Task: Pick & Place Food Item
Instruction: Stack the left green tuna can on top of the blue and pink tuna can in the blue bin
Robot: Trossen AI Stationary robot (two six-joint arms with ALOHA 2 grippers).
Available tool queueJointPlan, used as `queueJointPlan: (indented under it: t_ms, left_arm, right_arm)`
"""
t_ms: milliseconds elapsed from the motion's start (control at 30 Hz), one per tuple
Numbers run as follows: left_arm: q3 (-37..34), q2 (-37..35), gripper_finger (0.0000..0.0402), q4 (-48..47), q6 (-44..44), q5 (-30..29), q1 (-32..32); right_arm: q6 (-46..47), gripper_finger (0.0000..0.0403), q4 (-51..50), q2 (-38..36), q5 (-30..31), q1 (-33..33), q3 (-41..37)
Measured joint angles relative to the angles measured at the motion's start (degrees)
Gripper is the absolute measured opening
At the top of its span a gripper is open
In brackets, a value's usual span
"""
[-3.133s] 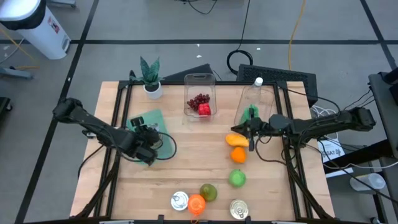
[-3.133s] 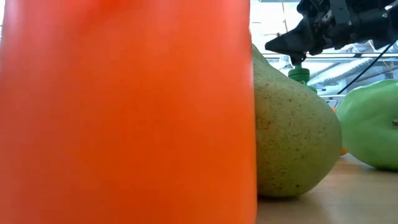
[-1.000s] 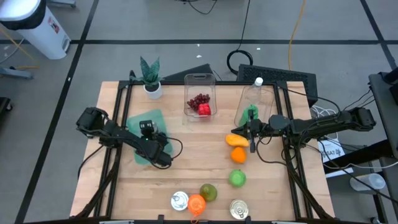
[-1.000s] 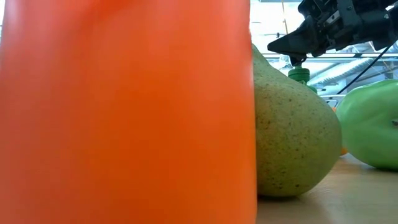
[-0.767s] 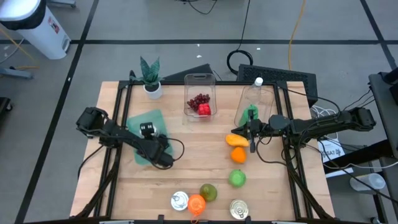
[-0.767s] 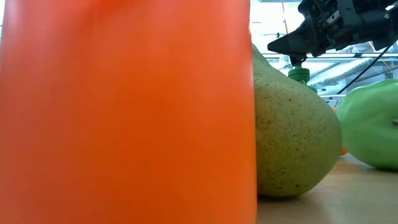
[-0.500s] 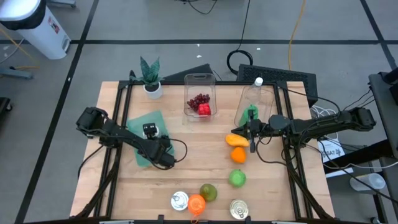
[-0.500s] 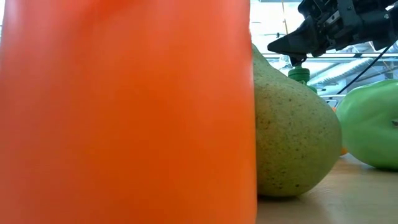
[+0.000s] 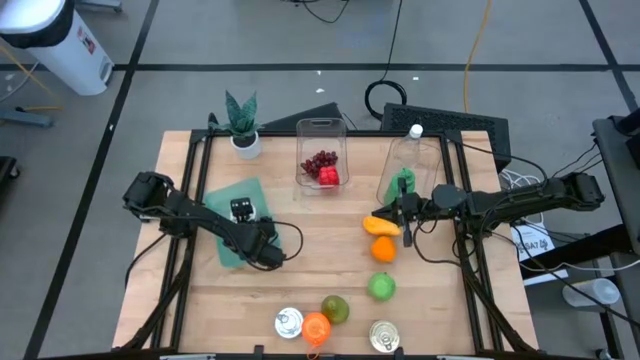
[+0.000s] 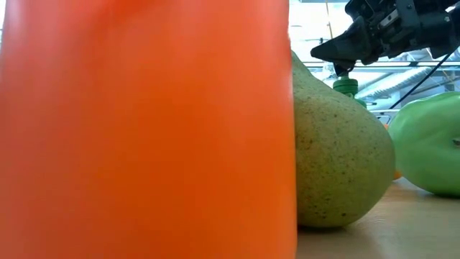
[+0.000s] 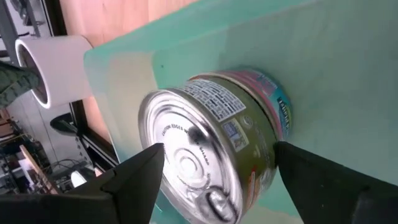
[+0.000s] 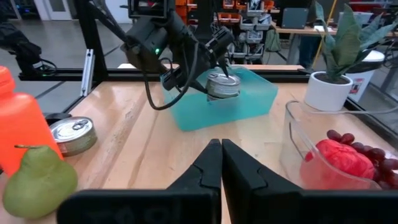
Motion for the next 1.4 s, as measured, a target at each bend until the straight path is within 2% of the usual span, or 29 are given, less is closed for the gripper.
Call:
queueJointPlan:
  t_ms: [333, 467, 567, 667, 733, 767, 800, 933, 1133, 1400]
  left_arm:
    - [6.57, 0.0, 0.0316, -3.55, 2.5, 0.53, 0.16]
    - [9.86, -1.86, 0.0293, -3.65, 3.29, 0.6, -1.16]
    - [9.1, -6.5, 0.0242, 2.92, 8.65, 4.53, -2.98]
    - [6.85, -11.53, 0.0162, 9.95, 12.54, 11.26, -4.51]
    - [4.6, -14.36, 0.0096, 12.41, 12.51, 15.33, -5.1]
    - [3.64, -15.12, 0.0072, 12.51, 11.19, 16.71, -5.35]
    - [2.59, -15.52, 0.0066, 12.31, 9.43, 17.42, -5.5]
    - [-1.86, -15.82, 0.0051, 11.65, 3.78, 16.95, -7.02]
    - [-8.4, -15.34, 0.0051, 13.67, 0.65, 18.41, -8.08]
    - [-12.26, -15.37, 0.0051, 15.1, 0.8, 17.26, -4.16]
  right_arm:
    - [1.39, 0.0, 0.0, 0.0, -0.13, 0.0, 0.0]
    - [1.47, 0.0, -0.29, 0.0, -0.13, 0.0, 0.0]
    - [1.47, 0.0, -0.67, 0.0, -0.13, 0.0, 0.0]
    - [1.45, 0.0, -0.65, 0.0, -0.13, 0.0, 0.0]
    - [1.4, 0.0, -0.59, 0.0, -0.13, 0.0, 0.0]
    - [1.37, 0.0, -0.56, 0.0, -0.13, 0.0, 0.0]
    - [1.33, 0.0, -0.56, 0.0, -0.13, 0.0, 0.0]
    - [1.29, 0.0, -0.57, 0.0, -0.13, 0.0, 0.0]
    - [1.04, 0.0, -0.48, 0.0, -0.07, 0.0, 0.0]
    - [1.05, 0.0, -0.37, 0.0, 0.0, 0.0, 0.0]
